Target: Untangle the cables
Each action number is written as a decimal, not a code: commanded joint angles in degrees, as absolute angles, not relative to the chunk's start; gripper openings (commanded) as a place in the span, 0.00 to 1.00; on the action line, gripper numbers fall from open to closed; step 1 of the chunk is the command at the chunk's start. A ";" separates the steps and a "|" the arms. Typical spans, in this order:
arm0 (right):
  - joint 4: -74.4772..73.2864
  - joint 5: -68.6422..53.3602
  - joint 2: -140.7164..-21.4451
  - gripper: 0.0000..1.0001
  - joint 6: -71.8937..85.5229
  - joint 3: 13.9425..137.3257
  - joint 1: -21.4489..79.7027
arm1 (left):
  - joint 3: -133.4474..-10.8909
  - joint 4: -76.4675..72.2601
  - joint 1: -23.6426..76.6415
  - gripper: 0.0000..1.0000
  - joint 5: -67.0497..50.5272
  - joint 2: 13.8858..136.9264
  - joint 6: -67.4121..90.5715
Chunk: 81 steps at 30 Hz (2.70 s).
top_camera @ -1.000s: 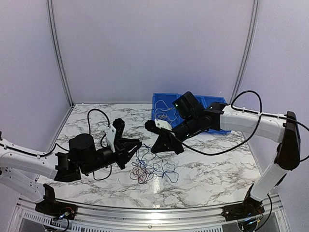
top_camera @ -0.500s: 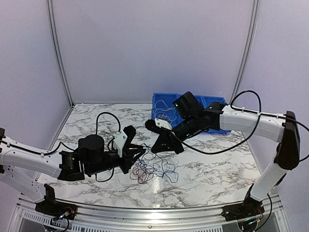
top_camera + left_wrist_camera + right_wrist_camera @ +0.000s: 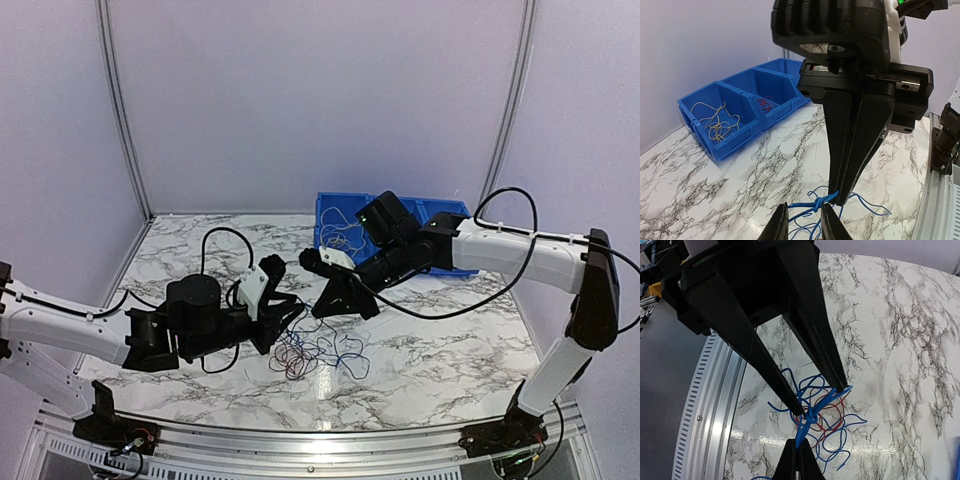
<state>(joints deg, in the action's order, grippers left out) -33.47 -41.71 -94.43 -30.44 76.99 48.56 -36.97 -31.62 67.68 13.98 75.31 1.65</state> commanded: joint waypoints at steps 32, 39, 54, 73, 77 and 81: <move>-33.58 -40.29 -93.85 0.15 -33.79 73.40 48.45 | -34.16 -35.68 66.70 0.00 11.49 75.68 4.93; -25.61 -31.74 -96.33 0.30 -34.18 66.24 48.34 | -28.41 -36.23 66.62 0.05 13.43 77.69 10.67; -25.56 -28.69 -109.55 0.47 -34.60 74.75 48.78 | -29.21 -43.77 64.98 0.32 12.95 93.63 19.63; -25.03 -33.17 -117.15 0.05 -31.30 83.01 48.52 | -30.97 -55.73 61.17 0.01 9.54 103.97 20.80; -26.23 -35.80 -112.29 0.00 -30.43 82.81 47.21 | -28.84 -57.12 61.17 0.00 10.28 101.75 20.49; -26.77 -38.46 -106.10 0.00 -30.04 81.89 45.59 | -26.27 -58.27 61.17 0.00 12.77 98.37 19.42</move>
<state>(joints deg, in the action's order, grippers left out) -27.05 -33.26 -114.63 -31.20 80.20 47.09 -28.69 -55.18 61.21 10.96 102.39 20.78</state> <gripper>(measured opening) 0.029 0.015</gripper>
